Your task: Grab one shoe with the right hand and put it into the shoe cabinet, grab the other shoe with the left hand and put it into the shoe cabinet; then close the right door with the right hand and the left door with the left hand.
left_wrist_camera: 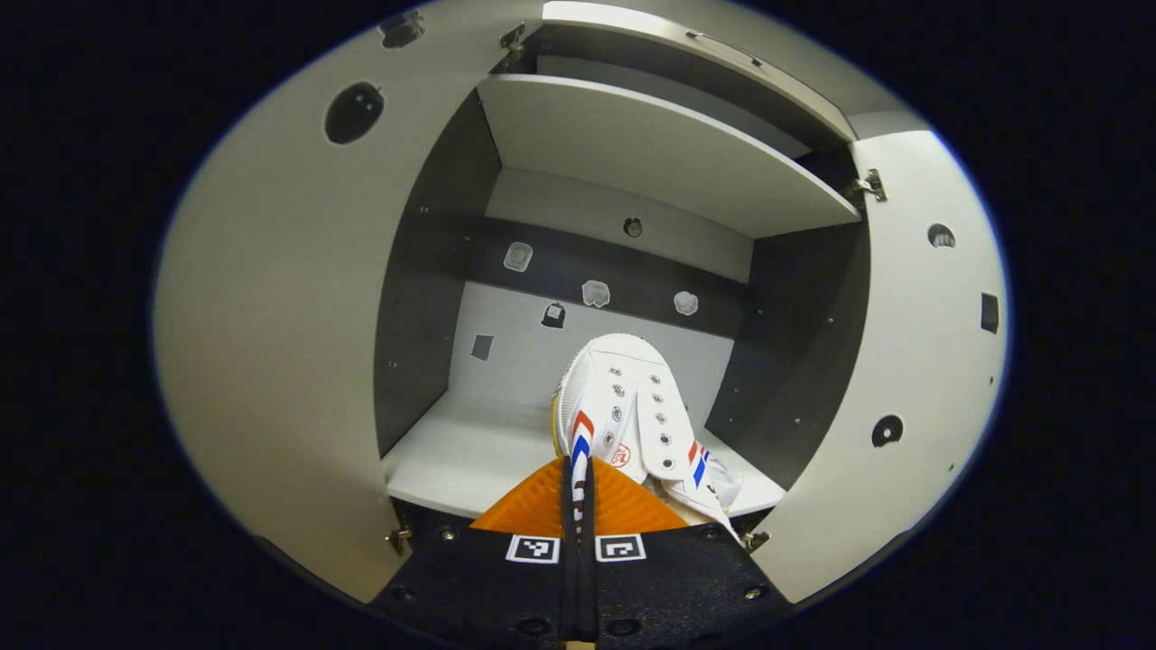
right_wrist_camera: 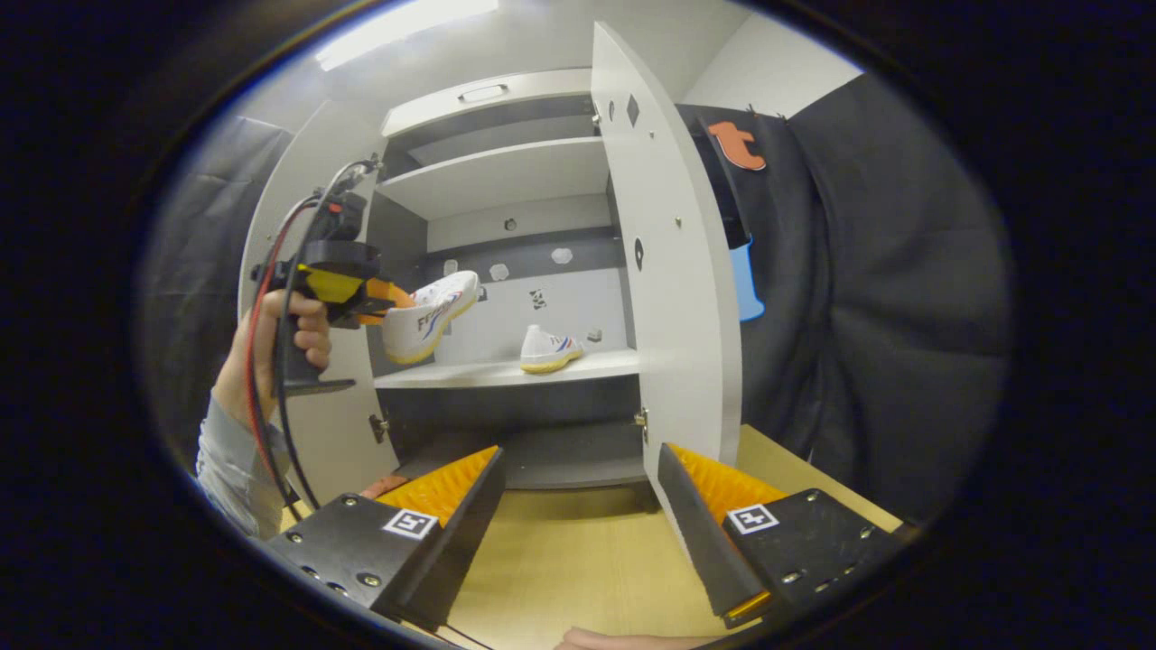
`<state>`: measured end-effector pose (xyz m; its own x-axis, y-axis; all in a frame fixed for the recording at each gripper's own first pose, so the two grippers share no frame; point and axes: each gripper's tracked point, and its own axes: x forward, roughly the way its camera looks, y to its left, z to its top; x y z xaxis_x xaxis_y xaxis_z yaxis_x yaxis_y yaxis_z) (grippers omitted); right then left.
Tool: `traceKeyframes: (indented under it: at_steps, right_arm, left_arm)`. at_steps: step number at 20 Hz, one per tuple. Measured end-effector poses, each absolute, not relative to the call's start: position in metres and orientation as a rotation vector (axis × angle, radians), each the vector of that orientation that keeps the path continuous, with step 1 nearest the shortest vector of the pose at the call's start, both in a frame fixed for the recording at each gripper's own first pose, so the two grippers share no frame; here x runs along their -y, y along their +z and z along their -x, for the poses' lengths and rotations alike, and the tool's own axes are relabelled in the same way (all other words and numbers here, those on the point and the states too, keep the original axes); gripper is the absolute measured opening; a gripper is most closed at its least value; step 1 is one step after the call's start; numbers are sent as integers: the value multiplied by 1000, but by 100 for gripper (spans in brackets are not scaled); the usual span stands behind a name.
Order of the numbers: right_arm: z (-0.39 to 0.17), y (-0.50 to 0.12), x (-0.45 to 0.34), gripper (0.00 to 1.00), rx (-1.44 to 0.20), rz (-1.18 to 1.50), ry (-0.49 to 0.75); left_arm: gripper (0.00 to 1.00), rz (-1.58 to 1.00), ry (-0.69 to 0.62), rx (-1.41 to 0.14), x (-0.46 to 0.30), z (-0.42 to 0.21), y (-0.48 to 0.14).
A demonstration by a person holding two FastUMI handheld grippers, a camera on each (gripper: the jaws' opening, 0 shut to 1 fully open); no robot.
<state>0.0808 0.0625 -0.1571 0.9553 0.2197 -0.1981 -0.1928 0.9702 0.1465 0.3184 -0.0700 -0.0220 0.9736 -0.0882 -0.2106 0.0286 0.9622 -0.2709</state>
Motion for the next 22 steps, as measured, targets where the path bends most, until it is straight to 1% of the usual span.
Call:
traceKeyframes:
  at_steps: [4, 6, 9, 10, 13, 14, 15, 16, 19, 21, 22]
  right_arm:
    - [-75, -148, -63, 100, -204, -136, 220]
    - [-70, -149, -61, 100, -204, -124, 219]
    - [-65, -150, -62, 100, -211, -127, 222]
    - [-65, -151, -64, 98, -211, -127, 226]
    - [-64, -154, -64, 98, -218, -114, 226]
    - [-64, -155, -64, 100, -220, -112, 228]
    - [-64, -155, -65, 100, -221, -112, 232]
    - [-63, -156, -67, 100, -222, -112, 234]
    - [-63, -159, -70, 100, -228, -109, 241]
    - [-63, -162, -73, 100, -234, -108, 245]
    - [-61, -163, -74, 100, -236, -108, 247]
  left_arm:
    - [0, 300, -22, -337, 70, -374, -51]
    - [0, 318, -8, -364, 67, -394, -61]
    - [1, 334, 25, -403, 59, -414, -83]
    - [0, 326, 38, -423, 55, -422, -91]
    - [0, 304, 46, -482, 50, -436, -115]
    - [0, 300, 49, -500, 48, -438, -122]
    - [2, 314, 57, -508, 47, -440, -129]
    - [0, 320, 38, -516, 48, -442, -130]
    - [0, 337, -25, -511, 56, -444, -130]
    - [2, 346, -38, -516, 58, -445, -131]
    - [8, 323, -45, -519, 57, -444, -132]
